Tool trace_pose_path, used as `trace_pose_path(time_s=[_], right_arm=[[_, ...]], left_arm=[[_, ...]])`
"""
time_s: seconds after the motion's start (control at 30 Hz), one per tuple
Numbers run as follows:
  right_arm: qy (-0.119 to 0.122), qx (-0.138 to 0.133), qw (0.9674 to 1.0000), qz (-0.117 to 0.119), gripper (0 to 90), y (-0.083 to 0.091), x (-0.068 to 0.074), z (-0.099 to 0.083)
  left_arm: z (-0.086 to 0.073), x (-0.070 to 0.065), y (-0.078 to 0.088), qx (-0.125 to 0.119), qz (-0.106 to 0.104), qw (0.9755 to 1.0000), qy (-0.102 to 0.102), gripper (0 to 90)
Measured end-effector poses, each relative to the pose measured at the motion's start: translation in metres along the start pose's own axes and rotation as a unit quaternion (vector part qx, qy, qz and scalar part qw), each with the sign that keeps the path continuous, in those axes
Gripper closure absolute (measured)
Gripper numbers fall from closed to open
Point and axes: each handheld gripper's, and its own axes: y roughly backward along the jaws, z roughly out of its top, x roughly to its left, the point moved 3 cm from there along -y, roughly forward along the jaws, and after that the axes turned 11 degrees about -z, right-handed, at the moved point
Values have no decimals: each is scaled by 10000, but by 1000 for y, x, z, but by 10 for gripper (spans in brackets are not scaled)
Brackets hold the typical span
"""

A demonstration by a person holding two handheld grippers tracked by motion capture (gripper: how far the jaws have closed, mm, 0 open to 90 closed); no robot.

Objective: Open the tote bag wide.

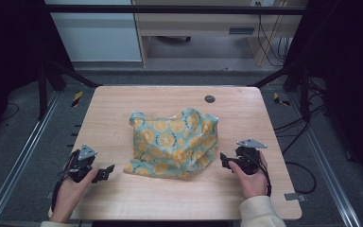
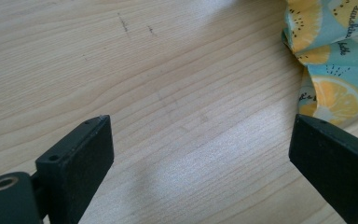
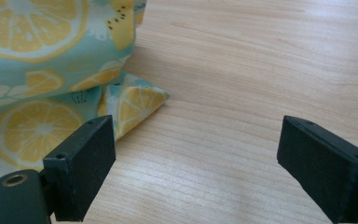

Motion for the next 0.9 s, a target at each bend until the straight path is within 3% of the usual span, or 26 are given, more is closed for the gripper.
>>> trace_pose_path(time_s=[0.33,0.6,0.83,0.9], right_arm=[[288,23,9996,7,111,11,9,7],[507,35,9987,95,148,23,15,28],[619,-157,9974,336,171,39,20,58],[717,-245,9963,399,170,47,22,74]], left_arm=[[0,-1,1,51,-40,10000,4,65],[0,-1,2,108,-46,9999,0,65],[0,-2,0,153,-30,9999,4,65],[-1,-3,0,182,-28,9998,-20,65]])
